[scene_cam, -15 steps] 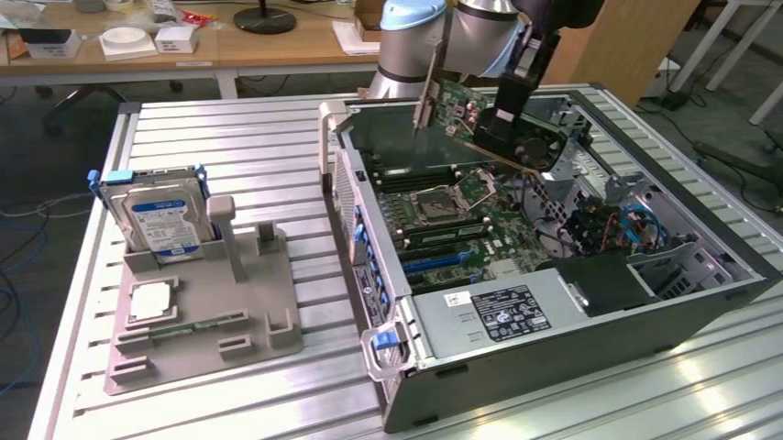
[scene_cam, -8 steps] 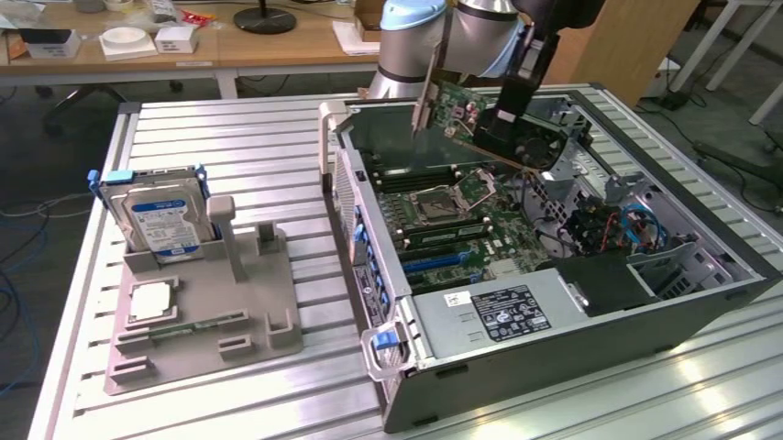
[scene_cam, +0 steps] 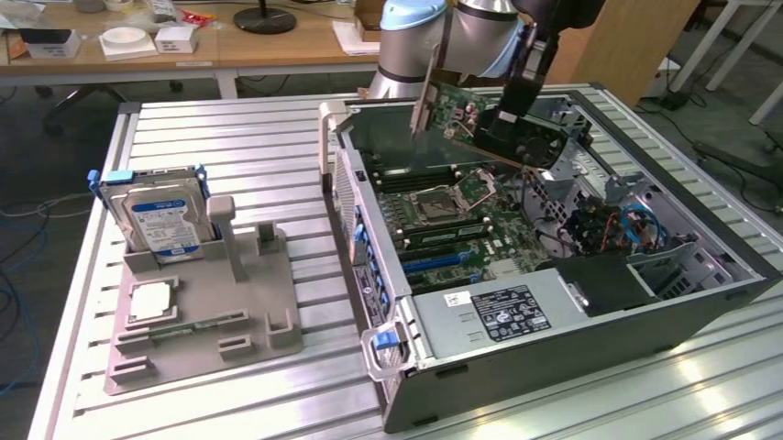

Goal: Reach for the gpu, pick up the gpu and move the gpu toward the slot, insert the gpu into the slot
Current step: 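Insert the gpu into the slot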

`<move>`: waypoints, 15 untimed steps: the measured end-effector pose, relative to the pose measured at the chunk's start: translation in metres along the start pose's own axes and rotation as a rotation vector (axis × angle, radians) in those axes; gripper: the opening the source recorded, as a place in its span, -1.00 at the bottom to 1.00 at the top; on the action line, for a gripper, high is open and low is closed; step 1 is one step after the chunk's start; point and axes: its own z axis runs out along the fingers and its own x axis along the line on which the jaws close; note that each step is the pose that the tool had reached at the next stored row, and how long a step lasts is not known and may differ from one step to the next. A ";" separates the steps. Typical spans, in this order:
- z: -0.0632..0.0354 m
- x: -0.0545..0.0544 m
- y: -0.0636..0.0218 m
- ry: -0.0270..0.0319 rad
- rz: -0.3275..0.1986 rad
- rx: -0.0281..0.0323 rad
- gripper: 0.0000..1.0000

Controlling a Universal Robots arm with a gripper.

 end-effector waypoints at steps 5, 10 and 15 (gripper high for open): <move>0.0000 0.000 -0.0001 0.0011 -0.034 -0.0002 -0.47; 0.0000 0.000 -0.0001 0.0021 -0.070 -0.0005 -0.47; 0.0001 0.000 -0.0002 0.0027 -0.103 -0.0010 -0.47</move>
